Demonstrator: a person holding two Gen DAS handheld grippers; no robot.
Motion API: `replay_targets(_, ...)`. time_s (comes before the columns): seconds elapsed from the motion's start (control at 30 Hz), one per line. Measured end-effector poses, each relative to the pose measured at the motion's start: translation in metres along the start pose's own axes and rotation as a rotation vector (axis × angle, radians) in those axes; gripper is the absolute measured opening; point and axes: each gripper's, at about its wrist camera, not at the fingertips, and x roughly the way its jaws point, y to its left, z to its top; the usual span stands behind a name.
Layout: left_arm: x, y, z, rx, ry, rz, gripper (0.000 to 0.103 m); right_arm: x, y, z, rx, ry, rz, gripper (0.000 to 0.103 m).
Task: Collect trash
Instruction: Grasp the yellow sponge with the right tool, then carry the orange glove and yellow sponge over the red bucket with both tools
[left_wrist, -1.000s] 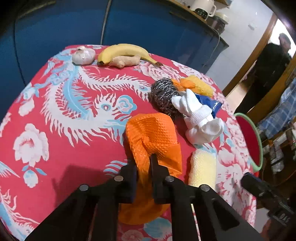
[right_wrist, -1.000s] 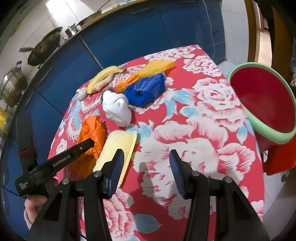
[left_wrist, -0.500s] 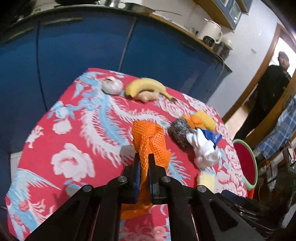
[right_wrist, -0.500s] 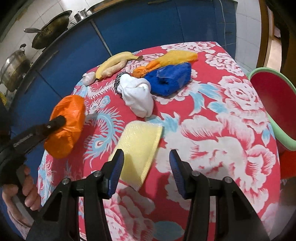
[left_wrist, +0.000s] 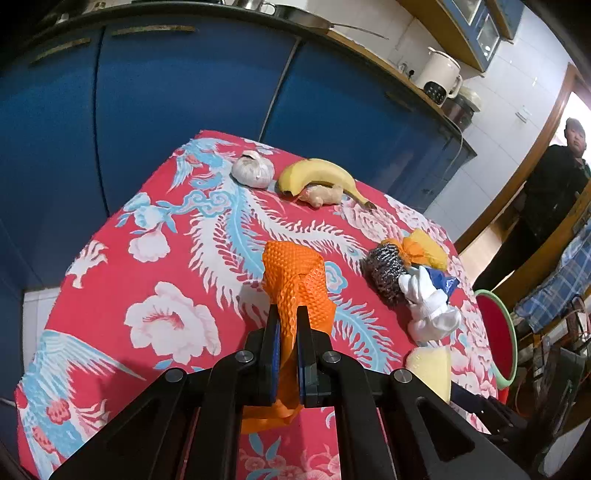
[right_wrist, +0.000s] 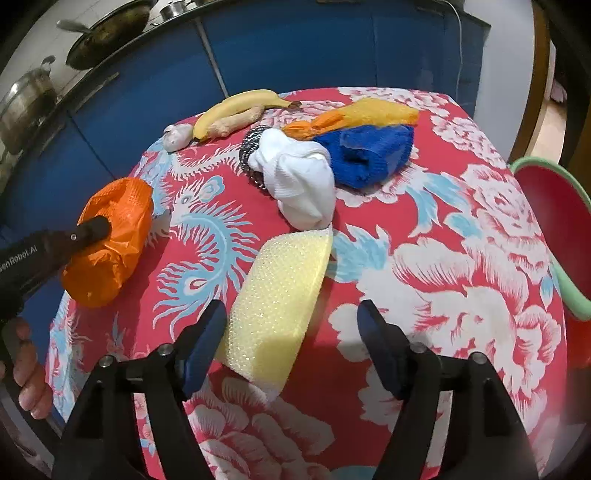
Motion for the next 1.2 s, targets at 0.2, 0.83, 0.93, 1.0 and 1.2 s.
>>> replay_targets(0.2, 0.003, -0.002, -0.003, 0.004, 0.012, -0.005, 0.007, -0.001, 0.008, -0.005, -0.036, -0.024, -0.01, 0.072)
replay_targets(0.83, -0.01, -0.016, -0.006, 0.043, -0.008, -0.045, 0.007, -0.041, 0.006, -0.01, -0.066, -0.116, 0.141, 0.028)
replay_targets(0.93, -0.015, -0.022, -0.006, 0.057, -0.018, -0.058, 0.007, -0.052, 0.001, -0.009, -0.062, -0.145, 0.14, 0.027)
replay_targets(1.0, -0.019, -0.027, -0.005, 0.068, -0.025, -0.068, 0.007, -0.06, -0.003, -0.008, -0.058, -0.164, 0.134, 0.027)
replay_targets(1.2, -0.025, -0.047, -0.005, 0.112, -0.036, -0.106, 0.007, -0.074, -0.016, -0.006, -0.041, -0.198, 0.112, 0.027)
